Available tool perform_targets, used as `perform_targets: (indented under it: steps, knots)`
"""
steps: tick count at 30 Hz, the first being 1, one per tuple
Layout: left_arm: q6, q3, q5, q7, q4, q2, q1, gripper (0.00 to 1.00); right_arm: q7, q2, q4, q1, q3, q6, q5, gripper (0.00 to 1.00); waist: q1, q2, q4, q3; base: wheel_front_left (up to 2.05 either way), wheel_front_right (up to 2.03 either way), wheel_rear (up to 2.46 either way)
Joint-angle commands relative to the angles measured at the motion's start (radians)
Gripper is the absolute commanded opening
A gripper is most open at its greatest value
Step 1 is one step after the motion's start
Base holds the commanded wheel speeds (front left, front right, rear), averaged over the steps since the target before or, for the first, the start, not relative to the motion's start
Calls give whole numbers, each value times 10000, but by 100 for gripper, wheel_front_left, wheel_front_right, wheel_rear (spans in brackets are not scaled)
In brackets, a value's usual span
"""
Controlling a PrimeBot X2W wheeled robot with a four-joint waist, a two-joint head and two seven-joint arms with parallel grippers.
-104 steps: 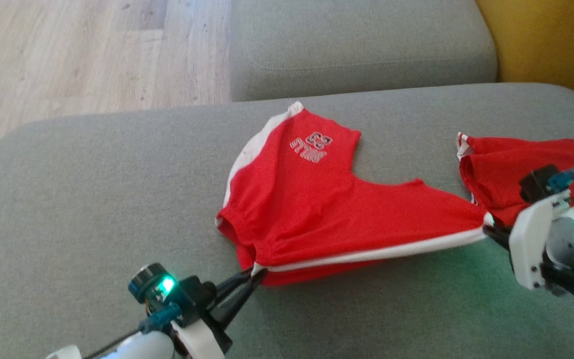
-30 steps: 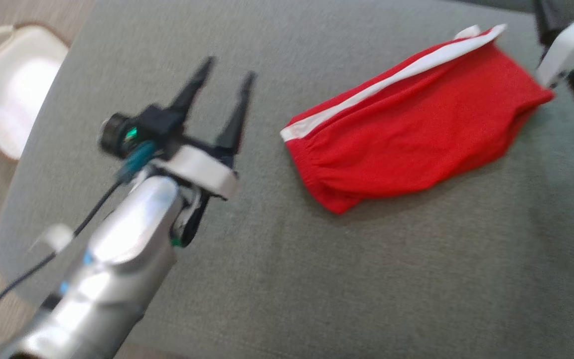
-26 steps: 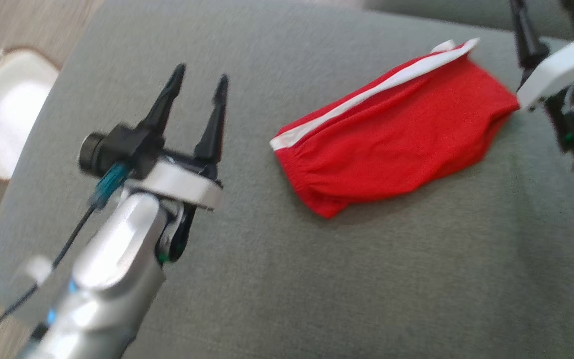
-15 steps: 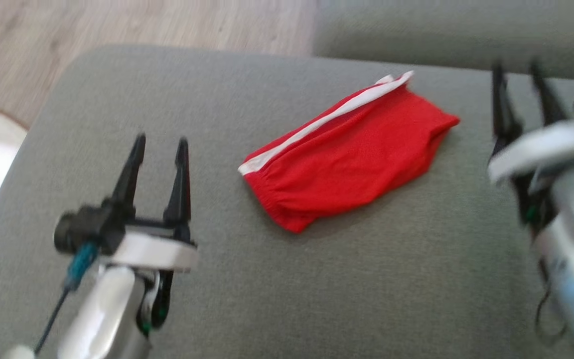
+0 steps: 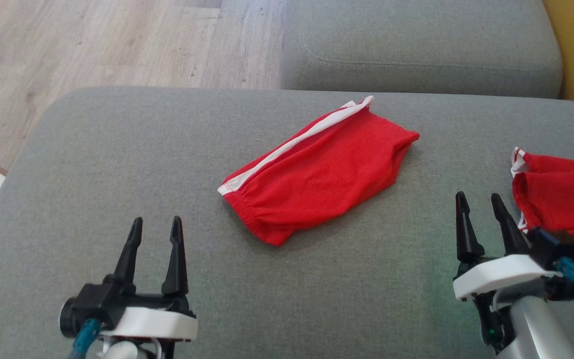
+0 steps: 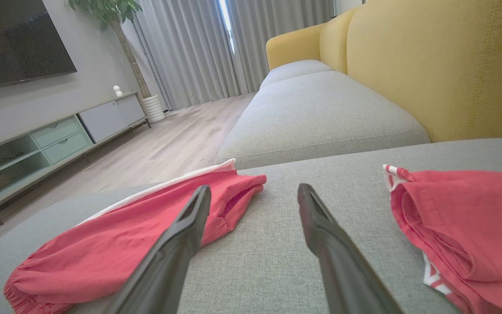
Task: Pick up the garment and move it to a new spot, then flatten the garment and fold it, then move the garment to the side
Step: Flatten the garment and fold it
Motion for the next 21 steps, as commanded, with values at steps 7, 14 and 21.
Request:
perform_targets:
  steps: [7,14,21]
  knots:
    - [-458,668,479,-95,-283,-281,-579,100,637,154,-971,-401,-87,-9,-239,100,2,-1,260,331,0,0,0]
    - [-730,507,471,-95,-122,-433,-1063,100,1715,175,-644,-1634,-710,-9,-275,100,2,-1,896,1195,0,0,0]
    - [-872,58,455,-95,12,-469,-1770,100,2863,-44,736,-3725,-1726,-9,-256,100,2,-1,1767,2319,0,0,0]
